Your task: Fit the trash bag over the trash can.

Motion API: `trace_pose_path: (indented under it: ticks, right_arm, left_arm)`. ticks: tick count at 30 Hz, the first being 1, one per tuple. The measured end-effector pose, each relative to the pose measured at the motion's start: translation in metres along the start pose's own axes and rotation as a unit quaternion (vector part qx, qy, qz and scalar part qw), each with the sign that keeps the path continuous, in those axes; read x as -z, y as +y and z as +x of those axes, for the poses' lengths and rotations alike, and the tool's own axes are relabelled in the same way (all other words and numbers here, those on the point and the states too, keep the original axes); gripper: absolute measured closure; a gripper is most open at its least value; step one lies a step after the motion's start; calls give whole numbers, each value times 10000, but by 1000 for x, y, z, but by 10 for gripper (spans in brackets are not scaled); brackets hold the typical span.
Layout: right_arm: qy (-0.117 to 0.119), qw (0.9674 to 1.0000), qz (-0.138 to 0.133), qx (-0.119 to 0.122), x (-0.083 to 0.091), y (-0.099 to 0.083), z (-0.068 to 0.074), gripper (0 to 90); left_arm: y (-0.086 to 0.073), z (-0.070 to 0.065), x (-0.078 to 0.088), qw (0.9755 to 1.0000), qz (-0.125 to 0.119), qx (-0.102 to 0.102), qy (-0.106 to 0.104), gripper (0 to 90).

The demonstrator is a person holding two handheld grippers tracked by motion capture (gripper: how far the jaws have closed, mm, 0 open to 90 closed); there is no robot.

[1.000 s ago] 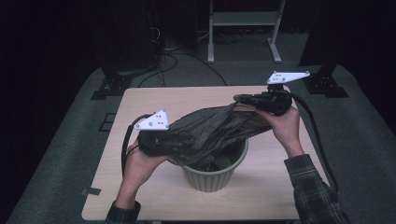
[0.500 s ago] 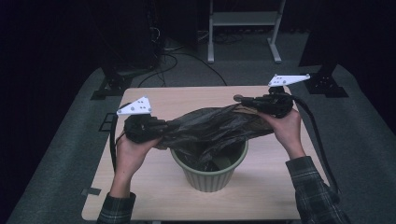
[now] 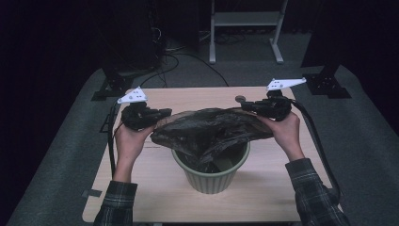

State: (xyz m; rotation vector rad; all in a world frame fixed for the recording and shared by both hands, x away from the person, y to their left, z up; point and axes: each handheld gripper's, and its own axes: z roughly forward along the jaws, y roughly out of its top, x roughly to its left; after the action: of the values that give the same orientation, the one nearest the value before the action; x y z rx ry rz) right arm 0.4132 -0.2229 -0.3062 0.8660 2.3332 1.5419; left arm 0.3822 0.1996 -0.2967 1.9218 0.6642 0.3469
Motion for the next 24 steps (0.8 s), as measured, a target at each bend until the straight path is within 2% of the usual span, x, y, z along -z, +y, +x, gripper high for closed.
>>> trace_pose_path:
  ticks: [1,2,3,5,6,8,10,12,16,18,21,22,24]
  right_arm:
    - [0,10000,0,0,0,0,0,900]
    - [5,10000,-10,6,0,0,0,900]
    - [51,10000,-59,47,1,0,1,900]
    - [77,9999,-87,62,2,1,1,900]
    - [141,9997,-160,123,4,2,3,900]
    - [172,9996,-190,140,5,2,4,900]
    - [223,9990,-269,271,9,3,10,900]
    - [236,9990,-277,277,9,4,11,900]
    - [270,9986,-317,338,10,9,15,900]
    - [270,9985,-311,350,8,12,15,900]
    - [252,9987,-266,341,7,13,15,900]
    - [262,9987,-273,337,6,13,15,900]
    - [263,9987,-261,339,5,12,15,900]
  left_arm:
    - [-1,1,0,10000,-43,5,-48,899]
    - [-1,3,1,9996,-222,83,-140,885]
    - [-1,4,2,9991,-339,146,-226,719]
    - [3,3,4,9981,-468,134,-371,683]
    - [6,2,6,9977,-563,111,-361,561]
    - [13,-1,9,9970,-625,49,-453,551]
    - [21,-4,12,9961,-694,-13,-553,474]
    - [28,-9,15,9955,-729,-83,-602,459]
    - [37,-23,14,9939,-689,-251,-821,393]
    - [41,-34,7,9930,-559,-338,-984,343]
    - [42,-41,1,9927,-426,-404,-1049,271]
    - [43,-47,-2,9928,-306,-484,-1053,271]
    - [44,-55,-8,9929,-95,-610,-1012,215]
